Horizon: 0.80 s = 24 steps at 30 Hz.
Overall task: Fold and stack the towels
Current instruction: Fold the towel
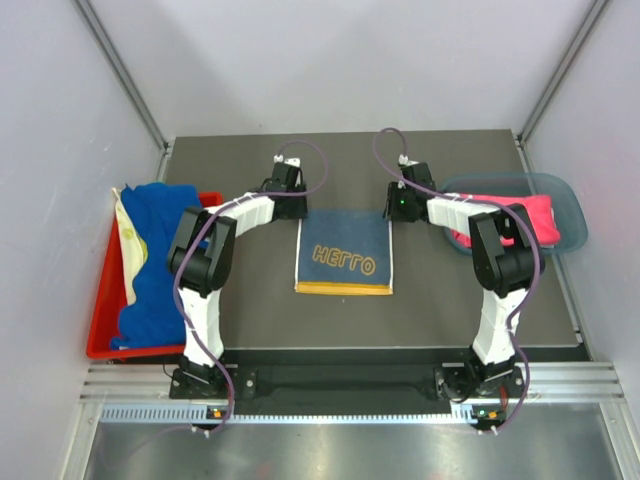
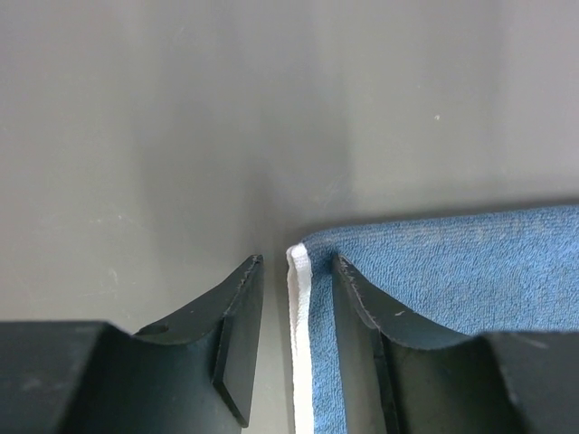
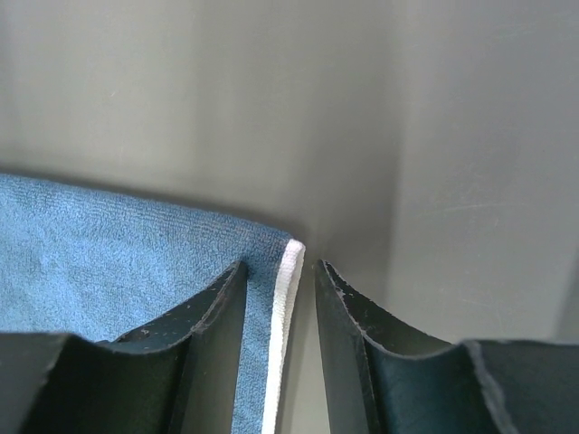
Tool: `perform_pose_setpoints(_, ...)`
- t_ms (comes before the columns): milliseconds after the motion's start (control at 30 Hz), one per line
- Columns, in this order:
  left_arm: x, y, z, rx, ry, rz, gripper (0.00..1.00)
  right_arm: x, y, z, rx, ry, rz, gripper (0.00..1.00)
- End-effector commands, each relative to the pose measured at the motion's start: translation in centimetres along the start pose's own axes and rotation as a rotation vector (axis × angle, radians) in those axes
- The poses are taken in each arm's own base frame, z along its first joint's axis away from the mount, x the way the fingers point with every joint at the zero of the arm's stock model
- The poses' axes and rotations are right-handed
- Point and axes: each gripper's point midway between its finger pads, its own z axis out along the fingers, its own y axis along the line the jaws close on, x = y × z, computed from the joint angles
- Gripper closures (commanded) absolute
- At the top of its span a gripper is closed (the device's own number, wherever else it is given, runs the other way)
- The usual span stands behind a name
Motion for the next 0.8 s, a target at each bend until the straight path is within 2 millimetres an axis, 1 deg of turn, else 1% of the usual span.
perform_pose_setpoints(0, 0.8, -0.2, 1.2, 0.004, 0.007, -0.003, 0.6, -1.0, 1.0, 0.6, -0.004, -0.027, -0.03, 0.63)
perform_pose_setpoints(200, 1.9, -0.4, 1.5, 0.001, 0.018, -0.015, 0.65, -0.8, 1.3, 0.8, -0.01, -0.026, -0.03, 0.66)
perform_pose_setpoints(267, 1.9, -0.3, 1.6, -0.004, 0.013, -0.024, 0.72, -0.6, 1.3, 1.0, -0.013, -0.02, -0.032, 0.69)
perform_pose_setpoints(400, 2.0, -0.2, 1.7, -0.012, 0.002, -0.036, 0.81, -0.7, 1.4, 1.0, -0.015, -0.023, -0.031, 0.76)
perform_pose_setpoints(433, 2.0, -0.2, 1.7, -0.011, 0.0, -0.04, 0.83, -0.7, 1.3, 1.0, -0.014, -0.02, -0.029, 0.8)
perform_pose_setpoints(467, 1.7, -0.3, 1.7, -0.005, -0.014, -0.043, 0.86, -0.8, 1.4, 1.0, -0.018, -0.023, -0.03, 0.83)
perform_pose_setpoints(500, 1.9, -0.3, 1.6, -0.004, -0.012, -0.052, 0.92, -0.7, 1.4, 1.0, -0.021, -0.022, -0.03, 0.85)
perform_pose_setpoints(533, 1.7, -0.3, 1.6, -0.001, -0.022, -0.057, 0.93, -0.8, 1.5, 1.0, -0.026, -0.025, -0.031, 0.88)
perform_pose_setpoints(567, 1.2, -0.7, 1.5, 0.016, -0.045, -0.062, 0.95, -0.9, 1.7, 1.0, -0.032, -0.029, -0.031, 0.93)
perform_pose_setpoints(600, 1.3, -0.6, 1.5, 0.016, -0.048, -0.063, 0.99, -1.2, 1.8, 0.9, -0.035, -0.038, -0.031, 0.95)
perform_pose_setpoints(633, 1.0, -0.7, 1.4, 0.014, -0.056, -0.064, 1.0, -1.4, 1.8, 1.0, -0.036, -0.043, -0.031, 0.98)
perform_pose_setpoints(667, 0.1, -0.9, 1.4, 0.019, -0.088, -0.072, 1.0, -1.6, 1.8, 1.1, -0.036, -0.046, -0.03, 0.99)
perform_pose_setpoints(700, -1.0, -0.9, 1.3, 0.017, -0.124, -0.078, 1.0, -2.4, 2.0, 1.1, -0.041, -0.062, -0.032, 0.99)
perform_pose_setpoints(767, -2.3, -1.0, 1.2, 0.015, -0.161, -0.085, 1.0, -3.4, 1.9, 1.3, -0.046, -0.082, -0.029, 1.0)
